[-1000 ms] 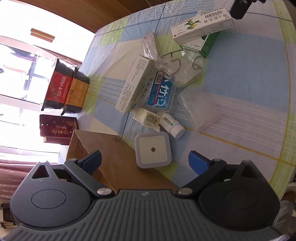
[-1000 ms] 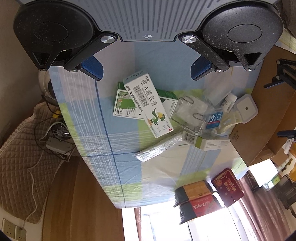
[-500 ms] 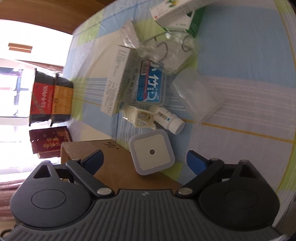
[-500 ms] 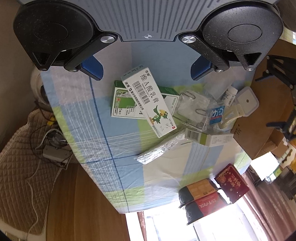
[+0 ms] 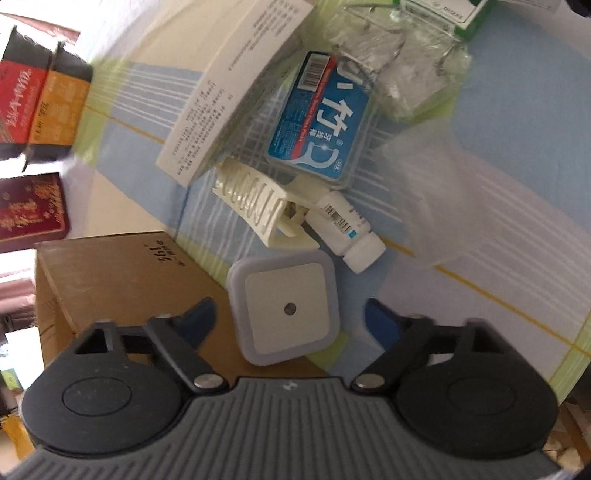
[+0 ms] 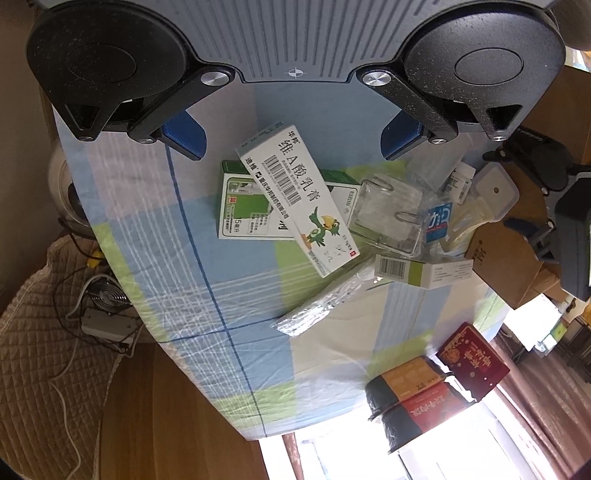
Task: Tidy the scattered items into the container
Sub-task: 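Reach the left gripper to the white square night-light and close on it, then lift the night-light with the left gripper while the right gripper grasps the parrot medicine box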
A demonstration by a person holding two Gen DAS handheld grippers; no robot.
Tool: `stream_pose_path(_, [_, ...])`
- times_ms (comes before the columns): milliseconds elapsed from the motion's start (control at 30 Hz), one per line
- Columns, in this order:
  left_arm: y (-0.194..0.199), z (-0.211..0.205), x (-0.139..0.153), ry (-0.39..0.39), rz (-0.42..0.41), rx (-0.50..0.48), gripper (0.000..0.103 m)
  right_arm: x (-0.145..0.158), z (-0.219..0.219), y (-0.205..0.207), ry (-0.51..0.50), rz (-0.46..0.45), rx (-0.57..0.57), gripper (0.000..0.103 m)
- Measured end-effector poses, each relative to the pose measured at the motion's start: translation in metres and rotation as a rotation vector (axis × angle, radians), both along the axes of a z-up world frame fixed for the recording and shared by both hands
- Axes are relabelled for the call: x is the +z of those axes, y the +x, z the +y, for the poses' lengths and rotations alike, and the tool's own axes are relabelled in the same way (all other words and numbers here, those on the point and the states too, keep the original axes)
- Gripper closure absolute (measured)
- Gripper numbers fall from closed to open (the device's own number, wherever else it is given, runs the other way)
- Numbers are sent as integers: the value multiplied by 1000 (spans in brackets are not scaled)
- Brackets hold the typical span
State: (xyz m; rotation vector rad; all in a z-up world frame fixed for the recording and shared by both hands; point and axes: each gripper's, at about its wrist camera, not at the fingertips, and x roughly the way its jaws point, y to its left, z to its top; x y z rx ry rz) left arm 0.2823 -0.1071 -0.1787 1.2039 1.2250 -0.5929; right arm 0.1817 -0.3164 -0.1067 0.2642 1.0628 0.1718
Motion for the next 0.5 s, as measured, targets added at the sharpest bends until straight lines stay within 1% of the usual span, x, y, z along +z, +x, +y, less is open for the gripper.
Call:
stream_pose_path(33, [3,0,-2,1,10,12,36,0,-1,0,0,-1,-5,0])
stream_pose_path(67, [5,2,-5,4,11,27,38,0,-2,0,1,-3,-10,0])
stream_pose_path(133, [6,5,-10,4,3,25,41,0,-3,0,5,-5,-16,0])
stream_pose_path(233, [5,8,-10,-20,-1,37,42,3,1,1,-15,-31,14,0])
stream_pose_path(333, [-2,9,-2,-73,26,61,42,6,7,3,-40,-60,49,0])
stream_pose_path(433, [-12,8,6,-123,42,79,42,8,18,5,-101,-109,117,0])
stream_pose_path(500, [-20,7,14,-167,51,104,42,8,28,6,-181,-156,166,0])
